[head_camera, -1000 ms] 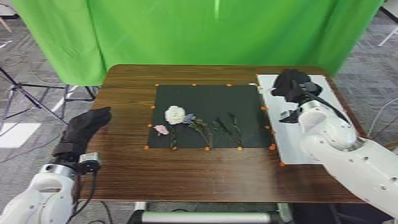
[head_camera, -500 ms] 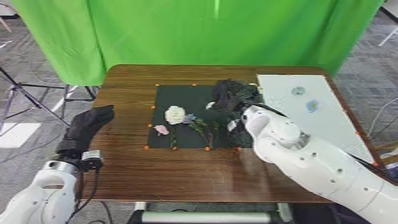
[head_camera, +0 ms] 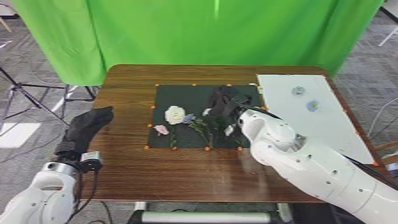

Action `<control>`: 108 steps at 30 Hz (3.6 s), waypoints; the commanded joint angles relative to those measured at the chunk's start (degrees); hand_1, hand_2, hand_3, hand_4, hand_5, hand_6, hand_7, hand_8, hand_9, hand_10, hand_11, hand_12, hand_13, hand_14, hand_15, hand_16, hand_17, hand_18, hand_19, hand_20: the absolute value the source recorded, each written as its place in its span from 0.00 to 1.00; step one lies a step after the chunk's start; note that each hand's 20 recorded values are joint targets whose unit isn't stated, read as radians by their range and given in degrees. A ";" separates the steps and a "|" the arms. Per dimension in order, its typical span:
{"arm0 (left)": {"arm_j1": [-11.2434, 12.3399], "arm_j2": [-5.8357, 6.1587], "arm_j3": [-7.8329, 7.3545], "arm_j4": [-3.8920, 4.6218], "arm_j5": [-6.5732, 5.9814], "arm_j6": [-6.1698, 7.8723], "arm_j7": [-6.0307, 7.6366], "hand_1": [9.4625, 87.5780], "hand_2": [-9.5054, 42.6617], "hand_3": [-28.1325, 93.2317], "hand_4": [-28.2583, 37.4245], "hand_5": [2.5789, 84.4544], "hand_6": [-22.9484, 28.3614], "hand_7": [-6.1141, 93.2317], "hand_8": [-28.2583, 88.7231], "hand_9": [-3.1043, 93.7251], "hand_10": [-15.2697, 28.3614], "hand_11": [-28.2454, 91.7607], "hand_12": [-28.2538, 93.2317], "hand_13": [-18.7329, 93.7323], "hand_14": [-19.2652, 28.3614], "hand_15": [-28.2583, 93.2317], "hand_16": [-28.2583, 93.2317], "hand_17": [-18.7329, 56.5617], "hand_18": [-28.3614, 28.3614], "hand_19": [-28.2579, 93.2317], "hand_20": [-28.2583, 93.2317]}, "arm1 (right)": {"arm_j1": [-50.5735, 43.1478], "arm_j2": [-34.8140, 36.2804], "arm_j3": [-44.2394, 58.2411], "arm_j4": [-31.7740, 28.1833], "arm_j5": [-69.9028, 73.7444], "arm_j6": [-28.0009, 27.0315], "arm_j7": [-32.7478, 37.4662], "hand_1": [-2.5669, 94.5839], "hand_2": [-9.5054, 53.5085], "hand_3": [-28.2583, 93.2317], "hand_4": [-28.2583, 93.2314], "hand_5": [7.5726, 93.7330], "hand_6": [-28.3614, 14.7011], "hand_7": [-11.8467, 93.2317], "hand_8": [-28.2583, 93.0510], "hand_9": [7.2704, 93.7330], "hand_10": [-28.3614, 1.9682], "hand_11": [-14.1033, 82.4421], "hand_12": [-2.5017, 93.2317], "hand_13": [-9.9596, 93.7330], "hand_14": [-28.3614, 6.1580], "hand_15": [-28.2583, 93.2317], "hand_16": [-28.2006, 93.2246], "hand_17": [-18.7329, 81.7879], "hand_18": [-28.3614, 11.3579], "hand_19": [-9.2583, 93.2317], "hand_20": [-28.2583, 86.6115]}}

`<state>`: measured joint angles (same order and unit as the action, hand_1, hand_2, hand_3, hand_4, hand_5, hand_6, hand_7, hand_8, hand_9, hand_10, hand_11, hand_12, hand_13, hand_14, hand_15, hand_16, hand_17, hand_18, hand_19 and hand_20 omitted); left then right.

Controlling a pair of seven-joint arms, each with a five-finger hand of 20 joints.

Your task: Arrange flowers

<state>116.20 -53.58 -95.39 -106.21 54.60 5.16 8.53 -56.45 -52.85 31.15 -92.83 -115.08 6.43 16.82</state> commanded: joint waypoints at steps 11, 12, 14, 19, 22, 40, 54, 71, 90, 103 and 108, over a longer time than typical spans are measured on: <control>0.01 -0.37 0.15 -0.03 0.32 -0.93 -0.57 0.14 0.20 0.77 0.00 0.49 0.54 0.19 0.19 0.45 0.66 0.39 0.32 0.45 0.75 0.30 0.24 0.28 0.69 0.27 0.33 | 0.26 -0.58 1.65 -0.62 -0.12 -5.74 -0.12 0.61 0.00 0.65 0.11 0.75 0.66 0.30 0.28 0.77 0.51 0.30 0.28 0.89 0.71 0.81 0.46 0.78 0.37 1.00 0.77; 0.07 -0.42 0.09 -0.08 0.29 -0.85 -0.55 0.14 0.20 0.77 0.00 0.49 0.54 0.19 0.19 0.45 0.66 0.39 0.32 0.45 0.75 0.30 0.24 0.28 0.69 0.27 0.33 | 0.22 -0.53 2.03 -0.75 -0.15 -6.35 -0.25 0.60 0.00 0.65 0.11 0.73 0.66 0.30 0.27 0.75 0.50 0.31 0.26 0.89 0.71 0.81 0.46 0.78 0.37 1.00 0.76; 0.21 -0.39 0.04 -0.16 0.25 -0.70 -0.45 0.14 0.20 0.77 0.00 0.49 0.54 0.19 0.19 0.45 0.66 0.39 0.32 0.45 0.75 0.30 0.24 0.28 0.69 0.27 0.33 | 0.37 -0.30 2.56 -1.06 0.02 -7.56 -0.36 0.58 0.00 0.67 0.11 0.71 0.66 0.30 0.27 0.73 0.49 0.31 0.25 0.88 0.70 0.81 0.46 0.77 0.37 1.00 0.76; -0.11 -0.34 0.22 0.00 0.26 -0.88 -0.54 0.14 0.20 0.77 0.01 0.49 0.54 0.19 0.19 0.45 0.66 0.39 0.32 0.45 0.75 0.30 0.24 0.28 0.69 0.27 0.33 | 0.31 0.72 4.37 -2.40 0.64 -8.76 -0.23 0.53 0.00 0.71 0.10 0.67 0.69 0.29 0.25 0.68 0.46 0.29 0.25 0.87 0.70 0.82 0.46 0.76 0.37 1.00 0.76; -0.04 -0.28 0.21 -0.07 0.28 -0.82 -0.52 0.14 0.20 0.77 0.00 0.49 0.54 0.19 0.19 0.45 0.66 0.39 0.32 0.45 0.75 0.30 0.24 0.28 0.69 0.27 0.33 | 0.58 1.32 5.08 -3.12 1.06 -8.74 -0.34 0.51 0.00 0.73 0.09 0.66 0.69 0.29 0.20 0.67 0.46 0.29 0.25 0.87 0.70 0.82 0.46 0.76 0.37 1.00 0.76; 1.41 -0.28 -0.82 -0.75 0.20 -0.57 -0.69 0.14 0.20 0.77 0.00 0.49 0.54 0.18 0.19 0.45 0.67 0.39 0.32 0.45 0.75 0.30 0.24 0.28 0.69 0.27 0.33 | -8.43 16.17 24.20 -6.50 -4.45 -4.84 7.53 0.34 0.00 0.74 0.07 0.44 0.61 0.22 0.18 0.44 0.39 0.21 0.25 0.79 0.58 0.82 0.45 0.68 0.28 1.00 0.69; 1.08 -0.39 -0.54 -0.68 0.37 -0.97 -0.75 0.14 0.20 0.77 0.01 0.49 0.54 0.19 0.19 0.45 0.67 0.39 0.32 0.45 0.75 0.30 0.24 0.28 0.69 0.27 0.33 | -20.11 13.52 36.22 2.57 -4.90 -14.04 15.48 0.26 0.00 0.70 0.13 0.44 0.56 0.18 0.20 0.46 0.31 0.21 0.26 0.77 0.44 0.82 0.43 0.65 0.17 0.99 0.68; 1.38 -1.02 -0.48 -0.73 0.36 -1.10 -1.13 0.14 0.21 0.77 0.00 0.49 0.54 0.19 0.19 0.45 0.66 0.39 0.32 0.45 0.75 0.30 0.24 0.28 0.69 0.27 0.33 | -16.21 11.15 27.97 9.71 -6.14 -2.26 15.11 0.48 0.04 0.74 0.08 0.60 0.64 0.27 0.19 0.70 0.44 0.32 0.26 0.86 0.62 0.82 0.44 0.74 0.29 1.00 0.72; -0.04 -0.83 0.50 -0.27 0.51 -2.15 -1.84 0.14 0.21 0.77 0.00 0.49 0.54 0.19 0.19 0.45 0.66 0.39 0.32 0.45 0.75 0.30 0.24 0.28 0.69 0.27 0.33 | 2.81 10.19 5.89 -4.34 -0.44 2.55 3.68 0.67 0.02 0.67 0.08 0.82 0.68 0.33 0.28 0.91 0.53 0.34 0.38 0.91 0.72 0.81 0.46 0.80 0.36 1.00 0.76; -0.32 -0.89 0.34 -0.04 0.60 -3.00 -2.59 0.13 0.21 0.77 0.00 0.49 0.54 0.19 0.19 0.45 0.66 0.39 0.32 0.45 0.75 0.30 0.24 0.28 0.69 0.27 0.33 | 5.69 2.48 -2.15 1.17 0.31 -4.65 -1.09 0.66 0.02 0.67 0.07 0.82 0.70 0.33 0.27 0.90 0.56 0.30 0.39 0.91 0.72 0.81 0.47 0.79 0.36 1.00 0.77; -0.20 -0.85 0.21 -0.08 0.55 -3.24 -2.79 0.13 0.21 0.76 0.00 0.49 0.54 0.18 0.19 0.45 0.66 0.39 0.32 0.45 0.75 0.30 0.24 0.28 0.69 0.27 0.33 | 5.12 3.22 -3.70 1.52 -0.66 -6.09 -0.28 0.66 0.02 0.67 0.07 0.82 0.70 0.33 0.27 0.89 0.56 0.28 0.39 0.91 0.72 0.81 0.47 0.79 0.36 1.00 0.77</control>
<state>115.36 -54.11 -94.80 -106.35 54.99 2.81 6.58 -50.33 -50.52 29.24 -92.61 -114.23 2.15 16.44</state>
